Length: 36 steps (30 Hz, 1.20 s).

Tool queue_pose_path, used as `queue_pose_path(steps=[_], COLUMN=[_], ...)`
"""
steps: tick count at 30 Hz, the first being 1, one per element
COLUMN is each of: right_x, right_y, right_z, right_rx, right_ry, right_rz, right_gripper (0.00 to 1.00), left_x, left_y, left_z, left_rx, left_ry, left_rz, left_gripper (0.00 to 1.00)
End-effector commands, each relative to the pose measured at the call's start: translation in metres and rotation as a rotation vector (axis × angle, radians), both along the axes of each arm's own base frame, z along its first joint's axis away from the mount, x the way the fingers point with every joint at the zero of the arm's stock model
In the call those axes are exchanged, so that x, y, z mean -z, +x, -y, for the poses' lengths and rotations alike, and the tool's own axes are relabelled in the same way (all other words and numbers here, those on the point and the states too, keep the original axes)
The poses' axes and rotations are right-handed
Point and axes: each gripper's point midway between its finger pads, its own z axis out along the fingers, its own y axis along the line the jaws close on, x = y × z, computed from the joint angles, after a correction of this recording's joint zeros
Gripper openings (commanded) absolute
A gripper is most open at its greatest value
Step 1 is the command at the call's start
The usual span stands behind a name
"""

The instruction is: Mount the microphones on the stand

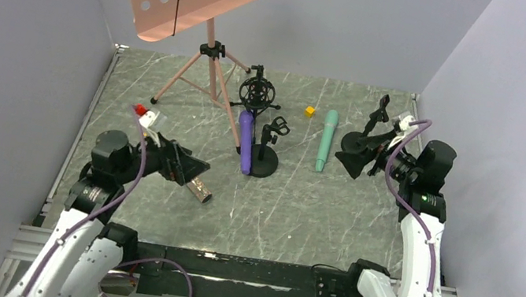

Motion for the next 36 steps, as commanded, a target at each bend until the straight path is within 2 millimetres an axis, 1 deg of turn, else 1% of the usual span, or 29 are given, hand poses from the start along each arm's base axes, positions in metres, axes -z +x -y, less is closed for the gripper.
queue_pose_path(steps=[1, 3, 6, 7, 10, 12, 15, 17, 20, 23, 24, 28, 33, 36], right_x=[-0.002, -0.001, -0.002, -0.003, -0.003, -0.002, 0.0, 0.001, 0.001, 0.002, 0.002, 0.003, 0.002, 0.001], right_y=[-0.022, -0.027, -0.032, -0.033, -0.034, -0.032, -0.031, -0.031, -0.03, -0.029, -0.028, -0.028, -0.029, -0.029], right_z=[-0.019, -0.022, -0.025, -0.026, -0.027, -0.026, -0.025, -0.025, -0.025, -0.024, -0.024, -0.024, -0.025, -0.025], right_rx=[-0.216, -0.252, -0.28, -0.286, -0.293, -0.286, -0.281, -0.281, -0.275, -0.267, -0.263, -0.264, -0.268, -0.269], right_ry=[-0.033, -0.031, -0.023, -0.021, -0.014, -0.011, -0.011, -0.011, -0.013, -0.012, -0.011, -0.01, -0.007, -0.007], right_rz=[0.093, 0.1, 0.11, 0.114, 0.108, 0.1, 0.094, 0.095, 0.093, 0.088, 0.086, 0.084, 0.084, 0.085], right_gripper=[1.0, 1.0, 1.0, 1.0, 1.0, 1.0, 1.0, 1.0, 1.0, 1.0, 1.0, 1.0, 1.0, 1.0], left_x=[-0.024, -0.018, -0.016, -0.017, -0.013, -0.01, -0.003, -0.002, -0.005, -0.003, 0.002, 0.008, 0.014, 0.019], left_y=[0.015, 0.022, 0.034, 0.035, 0.046, 0.054, 0.064, 0.073, 0.093, 0.107, 0.113, 0.132, 0.144, 0.15], left_z=[0.019, 0.03, 0.047, 0.055, 0.072, 0.084, 0.103, 0.111, 0.121, 0.134, 0.138, 0.147, 0.16, 0.164], left_rx=[-0.008, 0.006, 0.035, 0.06, 0.104, 0.168, 0.277, 0.313, 0.316, 0.349, 0.362, 0.358, 0.403, 0.409], left_ry=[0.015, 0.046, 0.088, 0.101, 0.158, 0.18, 0.2, 0.207, 0.216, 0.207, 0.209, 0.219, 0.22, 0.224], left_rz=[0.033, 0.002, -0.025, -0.021, 0.002, 0.04, 0.101, 0.153, 0.252, 0.303, 0.305, 0.32, 0.297, 0.289], left_gripper=[0.99, 0.99, 0.99, 0.99, 0.99, 0.99, 0.96, 0.96, 0.94, 0.87, 0.84, 0.8, 0.66, 0.62])
